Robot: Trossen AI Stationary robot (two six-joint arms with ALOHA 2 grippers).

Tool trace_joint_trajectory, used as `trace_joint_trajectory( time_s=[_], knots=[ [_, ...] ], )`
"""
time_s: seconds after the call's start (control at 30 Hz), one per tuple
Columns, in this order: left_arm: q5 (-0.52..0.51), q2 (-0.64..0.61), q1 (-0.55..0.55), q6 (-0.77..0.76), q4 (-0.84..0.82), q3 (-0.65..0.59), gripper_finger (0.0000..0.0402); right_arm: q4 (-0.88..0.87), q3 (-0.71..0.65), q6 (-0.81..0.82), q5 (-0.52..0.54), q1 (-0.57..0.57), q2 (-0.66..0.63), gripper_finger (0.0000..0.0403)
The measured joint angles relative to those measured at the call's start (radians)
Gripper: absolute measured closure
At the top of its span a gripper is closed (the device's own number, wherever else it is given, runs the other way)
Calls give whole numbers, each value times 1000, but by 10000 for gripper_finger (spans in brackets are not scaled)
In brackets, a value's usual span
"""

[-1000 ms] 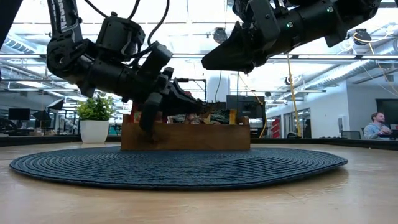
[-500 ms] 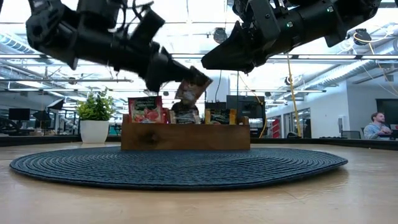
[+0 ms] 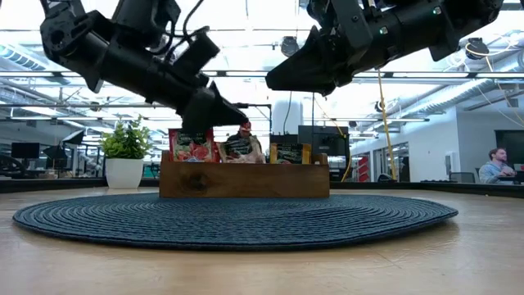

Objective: Pick & Place Tea
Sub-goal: Put the top right brown tea bag into the middle section of the wooden organizer

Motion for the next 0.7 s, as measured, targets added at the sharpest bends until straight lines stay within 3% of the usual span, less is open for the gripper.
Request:
trace_joint_trajectory(
  time_s=[0.17, 0.23, 0.3, 0.43, 0.53, 0.63, 0.7],
  knots=[
    [0, 0, -36, -47, 7, 25, 314, -2, 0, 0, 0, 0, 0, 314],
    [2, -9, -52, -72, -138, 87, 315, -5, 0, 0, 0, 0, 0, 314],
    [15, -20, -66, -92, -403, 190, 330, -5, 0, 0, 0, 0, 0, 314],
    [52, 12, -67, -195, -845, 406, 391, -7, 0, 0, 0, 0, 0, 314],
    [67, 29, -42, -221, -970, 474, 395, -8, 0, 0, 0, 0, 0, 314],
    [207, 30, -10, -223, -1013, 473, 398, -21, 0, 0, 0, 0, 0, 314],
    [222, 39, 10, -231, -1012, 455, 398, -31, 0, 0, 0, 0, 0, 314]
  ],
)
